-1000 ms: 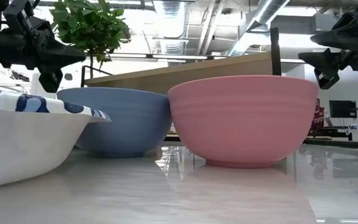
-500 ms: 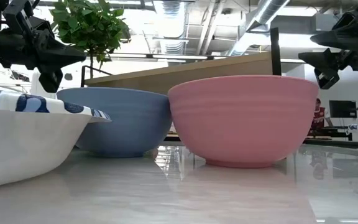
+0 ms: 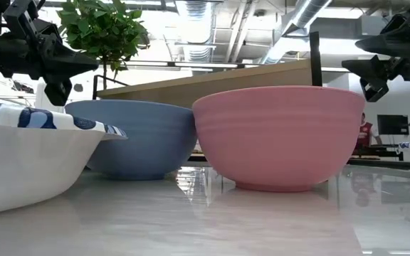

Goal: Place and stack bowls onto a shelf

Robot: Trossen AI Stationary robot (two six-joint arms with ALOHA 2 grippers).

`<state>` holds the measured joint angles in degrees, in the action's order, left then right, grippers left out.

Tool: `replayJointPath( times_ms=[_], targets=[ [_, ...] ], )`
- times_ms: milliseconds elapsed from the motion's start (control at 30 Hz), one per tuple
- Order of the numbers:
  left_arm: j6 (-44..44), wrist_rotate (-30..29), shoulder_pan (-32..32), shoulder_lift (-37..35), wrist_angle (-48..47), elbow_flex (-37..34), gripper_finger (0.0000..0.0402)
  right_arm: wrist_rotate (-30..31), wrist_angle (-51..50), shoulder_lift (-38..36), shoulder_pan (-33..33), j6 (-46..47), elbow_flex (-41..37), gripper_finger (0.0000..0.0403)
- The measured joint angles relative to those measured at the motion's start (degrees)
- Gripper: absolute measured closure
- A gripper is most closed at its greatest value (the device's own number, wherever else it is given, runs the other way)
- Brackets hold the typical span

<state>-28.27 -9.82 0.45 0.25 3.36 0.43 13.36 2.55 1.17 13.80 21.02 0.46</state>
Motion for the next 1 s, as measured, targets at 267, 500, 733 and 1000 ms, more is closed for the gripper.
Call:
replayJointPath(
  times_ms=[267,500,733,1000],
  targets=[
    [-0.5,0.0,0.0,0.0,0.0,0.0,0.0401,0.9,0.0,0.0,-0.8,0.0,0.0,0.0191],
    [-0.5,0.0,0.0,0.0,0.0,0.0,0.0401,0.9,0.0,0.0,-0.8,0.0,0.0,0.0191],
    [-2.4,-3.8,0.0,0.0,0.6,0.0,0.0402,0.9,0.0,0.0,-0.8,0.0,0.0,0.0191],
    [-15.4,-4.4,0.0,0.0,0.6,0.0,0.0401,1.0,0.1,0.0,-0.8,0.0,0.0,0.0191]
  ],
)
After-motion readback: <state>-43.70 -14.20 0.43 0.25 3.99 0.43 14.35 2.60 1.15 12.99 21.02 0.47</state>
